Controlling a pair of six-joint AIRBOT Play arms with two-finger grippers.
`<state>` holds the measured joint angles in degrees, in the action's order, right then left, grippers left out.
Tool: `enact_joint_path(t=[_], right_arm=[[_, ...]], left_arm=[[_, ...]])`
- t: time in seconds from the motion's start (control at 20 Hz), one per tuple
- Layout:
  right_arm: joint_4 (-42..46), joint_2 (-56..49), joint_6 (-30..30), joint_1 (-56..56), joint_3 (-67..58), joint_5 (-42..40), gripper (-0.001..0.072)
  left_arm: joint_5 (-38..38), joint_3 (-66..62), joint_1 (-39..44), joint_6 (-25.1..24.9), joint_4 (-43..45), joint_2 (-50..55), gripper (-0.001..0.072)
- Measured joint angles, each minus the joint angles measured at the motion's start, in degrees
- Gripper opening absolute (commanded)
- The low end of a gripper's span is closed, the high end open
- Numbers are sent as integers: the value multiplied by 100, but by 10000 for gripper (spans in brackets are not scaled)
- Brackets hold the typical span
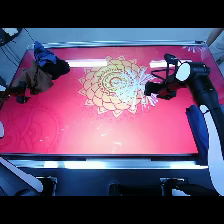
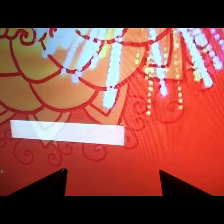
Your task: Fold the shirts.
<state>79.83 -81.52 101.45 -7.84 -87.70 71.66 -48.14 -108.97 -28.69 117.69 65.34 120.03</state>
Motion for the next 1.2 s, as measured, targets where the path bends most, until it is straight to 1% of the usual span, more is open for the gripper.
enact_joint_path(t=[0.2, 0.35, 0.4, 0.45, 0.5, 0.55, 0.7, 0.8, 0.9, 1.05, 1.15, 1.2], right_arm=[[-9, 0, 98, -2, -2, 20, 671], [-15, 0, 166, -2, -2, 22, 671], [-17, 0, 195, -2, 0, 24, 671], [-22, 0, 219, 0, 0, 28, 671], [-28, 0, 238, 0, -2, 35, 671], [-37, 0, 254, 0, -2, 42, 672], [-79, 0, 273, 0, -2, 153, 672], [-94, 0, 271, 0, 0, 264, 672], [-98, 28, 188, 0, -4, 420, 671], [-111, 214, 68, -2, -7, 632, 671], [-114, 494, 26, -2, -9, 730, 671], [-114, 658, 11, 0, -9, 752, 671]], left_arm=[[529, -2, 118, -208, 85, 94, 695], [1010, -4, 221, -286, -166, 201, 693], [1141, -7, 256, -308, -337, 247, 663], [1244, -9, 297, -310, -496, 293, 514], [1274, -4, 330, -308, -605, 332, 191], [1244, 4, 358, -308, -664, 372, 22], [1360, 0, 407, -345, -844, 302, 22], [1366, 2, 435, -619, -892, 76, 21], [1410, -2, 511, -1222, -938, -385, 20], [1233, 0, 761, -2400, -789, -1467, 21], [1019, -4, 1032, -2940, -573, -2345, 21], [905, -4, 1196, -3123, -472, -2798, 21]])
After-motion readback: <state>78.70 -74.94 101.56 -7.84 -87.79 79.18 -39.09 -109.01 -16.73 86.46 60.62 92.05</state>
